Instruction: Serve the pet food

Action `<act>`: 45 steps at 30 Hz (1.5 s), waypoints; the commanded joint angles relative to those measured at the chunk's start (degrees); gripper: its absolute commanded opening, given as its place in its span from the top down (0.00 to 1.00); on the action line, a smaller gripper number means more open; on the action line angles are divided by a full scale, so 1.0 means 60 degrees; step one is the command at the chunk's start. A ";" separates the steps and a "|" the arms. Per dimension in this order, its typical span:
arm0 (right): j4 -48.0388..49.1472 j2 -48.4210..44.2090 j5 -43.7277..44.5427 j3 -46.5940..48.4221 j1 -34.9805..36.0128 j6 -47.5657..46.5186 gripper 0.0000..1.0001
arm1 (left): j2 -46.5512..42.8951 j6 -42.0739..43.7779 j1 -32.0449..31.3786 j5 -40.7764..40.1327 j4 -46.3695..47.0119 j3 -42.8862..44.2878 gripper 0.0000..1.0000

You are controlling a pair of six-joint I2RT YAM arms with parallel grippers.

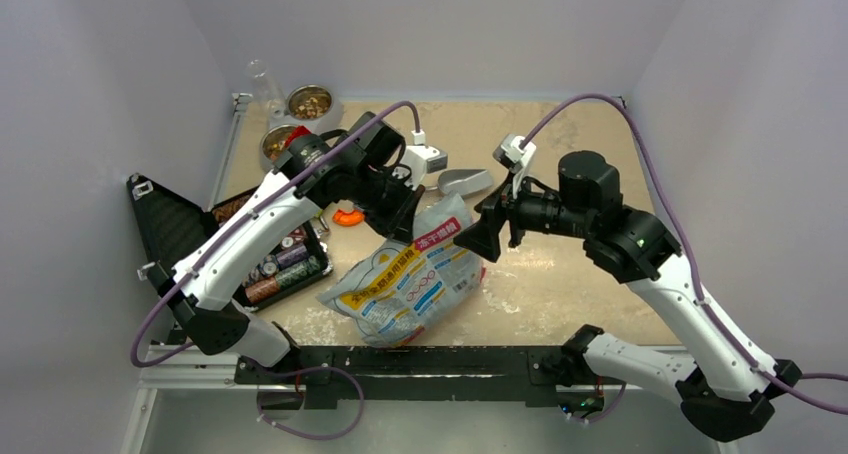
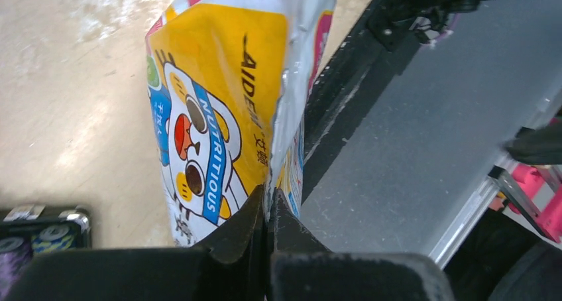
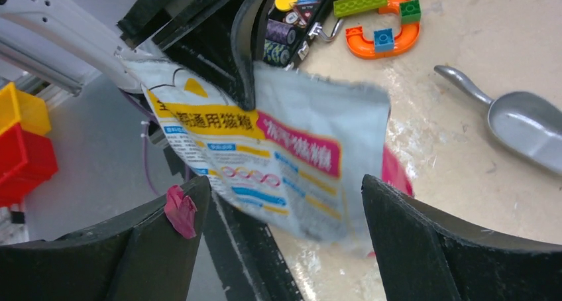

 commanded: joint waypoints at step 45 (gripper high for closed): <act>0.1897 0.2159 -0.5330 -0.0832 -0.1439 -0.1653 1.00 | -0.1933 -0.1462 -0.0097 0.2059 0.2455 -0.1075 0.92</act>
